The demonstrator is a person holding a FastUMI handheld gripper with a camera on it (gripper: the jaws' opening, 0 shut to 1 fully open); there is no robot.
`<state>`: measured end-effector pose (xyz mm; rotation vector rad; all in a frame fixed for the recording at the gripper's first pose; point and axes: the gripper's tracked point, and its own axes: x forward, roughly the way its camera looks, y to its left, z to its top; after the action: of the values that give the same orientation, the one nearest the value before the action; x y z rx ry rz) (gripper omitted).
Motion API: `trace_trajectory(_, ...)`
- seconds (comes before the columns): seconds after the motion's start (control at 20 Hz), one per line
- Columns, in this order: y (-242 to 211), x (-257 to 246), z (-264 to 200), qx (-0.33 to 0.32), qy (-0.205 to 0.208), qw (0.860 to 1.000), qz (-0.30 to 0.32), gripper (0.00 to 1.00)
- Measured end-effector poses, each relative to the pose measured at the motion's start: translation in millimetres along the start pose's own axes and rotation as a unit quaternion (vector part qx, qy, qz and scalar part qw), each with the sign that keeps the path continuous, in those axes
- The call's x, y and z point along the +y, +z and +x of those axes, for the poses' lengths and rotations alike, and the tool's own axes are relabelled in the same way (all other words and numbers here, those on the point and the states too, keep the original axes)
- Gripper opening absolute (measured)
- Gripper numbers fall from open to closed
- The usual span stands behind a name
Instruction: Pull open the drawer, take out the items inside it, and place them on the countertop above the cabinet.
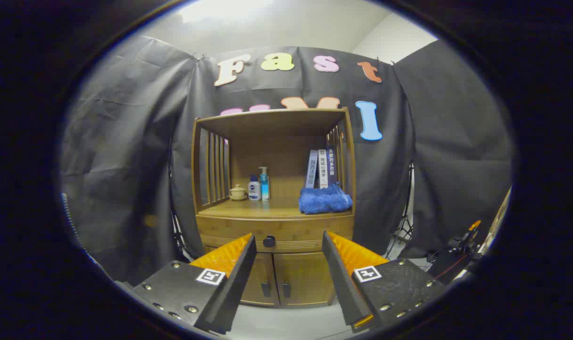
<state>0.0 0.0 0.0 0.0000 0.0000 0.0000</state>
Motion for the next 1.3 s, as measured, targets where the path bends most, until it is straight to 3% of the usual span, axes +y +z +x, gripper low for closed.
trace_trajectory(0.35, -3.1, 21.0, 33.8, 0.004, 0.008, 1.0, -0.008, 0.84)
trace_trajectory(0.65, -24.7, 50.2, 98.1, 0.034, 0.027, 0.999, 0.004, 0.84)
trace_trajectory(0.9, -75.9, 74.6, 172.4, 0.092, 0.04, 0.995, 0.017, 0.84)
trace_trajectory(1.05, -111.4, 69.9, 216.7, 0.123, 0.01, 0.992, 0.023, 0.84)
trace_trajectory(1.15, -134.4, 71.3, 242.5, 0.149, 0.007, 0.989, 0.02, 0.7)
trace_trajectory(1.3, -160.4, 73.2, 277.7, 0.171, 0.008, 0.985, 0.012, 0.72)
